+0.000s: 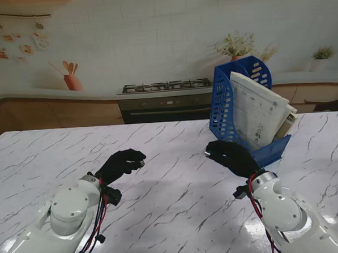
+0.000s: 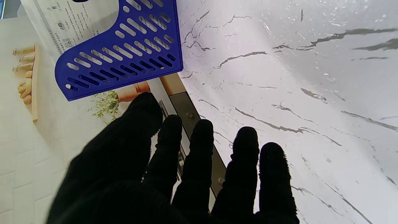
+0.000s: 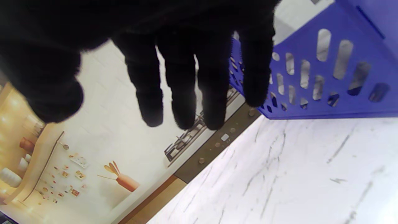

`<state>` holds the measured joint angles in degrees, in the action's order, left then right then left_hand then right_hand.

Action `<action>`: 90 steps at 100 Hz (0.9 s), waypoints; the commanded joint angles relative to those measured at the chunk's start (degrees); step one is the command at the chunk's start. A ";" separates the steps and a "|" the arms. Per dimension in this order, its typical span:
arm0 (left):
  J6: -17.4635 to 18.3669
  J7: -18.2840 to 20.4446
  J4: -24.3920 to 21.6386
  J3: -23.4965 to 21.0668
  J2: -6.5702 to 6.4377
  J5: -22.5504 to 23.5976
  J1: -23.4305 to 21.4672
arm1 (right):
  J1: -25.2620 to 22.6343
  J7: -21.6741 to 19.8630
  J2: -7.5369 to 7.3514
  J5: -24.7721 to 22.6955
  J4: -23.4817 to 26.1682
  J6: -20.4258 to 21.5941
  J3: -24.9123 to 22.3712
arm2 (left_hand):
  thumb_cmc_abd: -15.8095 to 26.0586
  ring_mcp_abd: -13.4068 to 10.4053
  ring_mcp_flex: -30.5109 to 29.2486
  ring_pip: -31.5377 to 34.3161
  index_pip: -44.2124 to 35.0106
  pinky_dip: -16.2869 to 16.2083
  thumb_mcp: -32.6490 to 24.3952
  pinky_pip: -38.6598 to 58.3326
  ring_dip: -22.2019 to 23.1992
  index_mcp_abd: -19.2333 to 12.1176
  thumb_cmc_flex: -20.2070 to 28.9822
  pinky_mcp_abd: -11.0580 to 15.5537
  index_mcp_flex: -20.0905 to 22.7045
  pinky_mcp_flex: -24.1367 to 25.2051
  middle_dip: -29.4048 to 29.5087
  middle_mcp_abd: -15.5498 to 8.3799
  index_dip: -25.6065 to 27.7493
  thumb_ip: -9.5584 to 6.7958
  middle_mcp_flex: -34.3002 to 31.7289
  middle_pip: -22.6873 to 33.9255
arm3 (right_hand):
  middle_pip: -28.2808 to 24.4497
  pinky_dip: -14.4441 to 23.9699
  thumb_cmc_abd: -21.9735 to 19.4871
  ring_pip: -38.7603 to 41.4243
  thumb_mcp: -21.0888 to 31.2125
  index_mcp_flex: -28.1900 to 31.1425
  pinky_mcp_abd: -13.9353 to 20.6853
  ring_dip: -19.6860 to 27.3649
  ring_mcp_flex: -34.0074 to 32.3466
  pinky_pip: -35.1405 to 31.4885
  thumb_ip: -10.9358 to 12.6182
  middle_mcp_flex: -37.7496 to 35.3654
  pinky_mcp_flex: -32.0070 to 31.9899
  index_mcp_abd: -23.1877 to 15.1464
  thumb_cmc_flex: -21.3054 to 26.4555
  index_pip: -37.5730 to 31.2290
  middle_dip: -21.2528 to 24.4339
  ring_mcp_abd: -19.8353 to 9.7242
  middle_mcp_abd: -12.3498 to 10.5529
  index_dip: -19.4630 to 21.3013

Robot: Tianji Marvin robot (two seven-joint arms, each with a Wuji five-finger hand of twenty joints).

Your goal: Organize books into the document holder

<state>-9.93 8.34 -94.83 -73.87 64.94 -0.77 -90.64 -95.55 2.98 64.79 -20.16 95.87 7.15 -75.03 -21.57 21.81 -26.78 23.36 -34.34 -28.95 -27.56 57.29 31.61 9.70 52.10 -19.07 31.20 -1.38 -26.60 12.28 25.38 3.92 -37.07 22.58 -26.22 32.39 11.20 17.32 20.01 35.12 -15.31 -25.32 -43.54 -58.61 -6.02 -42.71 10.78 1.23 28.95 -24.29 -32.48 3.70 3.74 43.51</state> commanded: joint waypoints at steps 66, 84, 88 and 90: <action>1.91 -0.42 0.21 -0.23 0.92 -3.07 -1.32 | -0.52 -4.28 -0.15 3.80 -2.40 -0.78 1.01 | -0.22 -2.08 0.59 -1.46 -0.06 1.68 -0.63 -4.05 -0.21 -3.24 -0.60 0.93 -1.49 2.01 -0.25 -2.08 0.91 -0.88 -0.22 -0.26 | -2.40 1.34 -1.49 2.41 -3.54 -0.71 -11.60 -0.87 0.39 -0.50 2.69 3.16 -1.10 -1.46 4.03 -1.53 -0.84 -0.28 -0.52 5.62; 1.63 0.11 0.07 -0.45 0.76 -2.78 -1.52 | -0.54 -4.52 -0.18 4.12 -2.35 -0.90 0.97 | -0.19 -2.12 0.59 -1.47 -0.02 1.66 -0.32 -3.99 -0.14 -3.34 -0.49 0.91 -1.41 1.92 -0.28 -2.14 0.95 -0.85 -0.22 -0.27 | -2.19 1.33 -1.50 2.32 -3.86 -0.56 -11.81 -0.75 0.25 -0.12 2.76 2.85 -1.34 -1.79 3.86 -1.00 -0.66 -0.09 -0.57 5.60; 1.61 0.19 0.06 -0.47 0.75 -2.81 -1.55 | -0.56 -4.60 -0.19 4.17 -2.30 -0.97 0.95 | -0.23 -2.09 0.61 -1.49 -0.06 1.67 -0.26 -4.01 -0.14 -3.33 -0.40 0.94 -1.35 1.97 -0.28 -2.07 0.98 -0.83 -0.20 -0.27 | -2.16 1.33 -1.52 2.29 -3.91 -0.51 -11.85 -0.73 0.24 -0.08 2.77 2.77 -1.37 -1.94 3.78 -0.98 -0.64 -0.06 -0.53 5.63; 1.58 0.21 0.04 -0.46 0.75 -2.83 -1.57 | -0.56 -4.61 -0.19 4.18 -2.30 -0.99 0.95 | -0.19 -2.11 0.59 -1.49 -0.06 1.68 -0.20 -4.04 -0.13 -3.31 -0.38 0.98 -1.36 2.00 -0.29 -2.15 1.00 -0.80 -0.25 -0.26 | -2.11 1.35 -1.53 2.30 -3.93 -0.45 -11.92 -0.72 0.09 -0.06 2.77 2.67 -1.37 -1.98 3.74 -0.96 -0.61 -0.04 -0.63 5.65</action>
<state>-9.33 7.82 -94.74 -74.39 65.47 -3.45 -91.77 -95.75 -1.52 64.35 -16.27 93.37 6.24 -74.31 -21.57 21.75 -26.78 22.81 -34.34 -28.05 -27.56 54.93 31.61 9.19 52.10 -19.13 31.20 -0.18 -26.60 12.24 25.43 3.92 -37.07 22.58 -27.78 33.28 11.16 18.72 17.34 35.03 -15.31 -25.37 -43.52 -59.11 -6.01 -41.06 10.29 1.23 31.80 -25.02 -32.87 3.72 3.75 47.68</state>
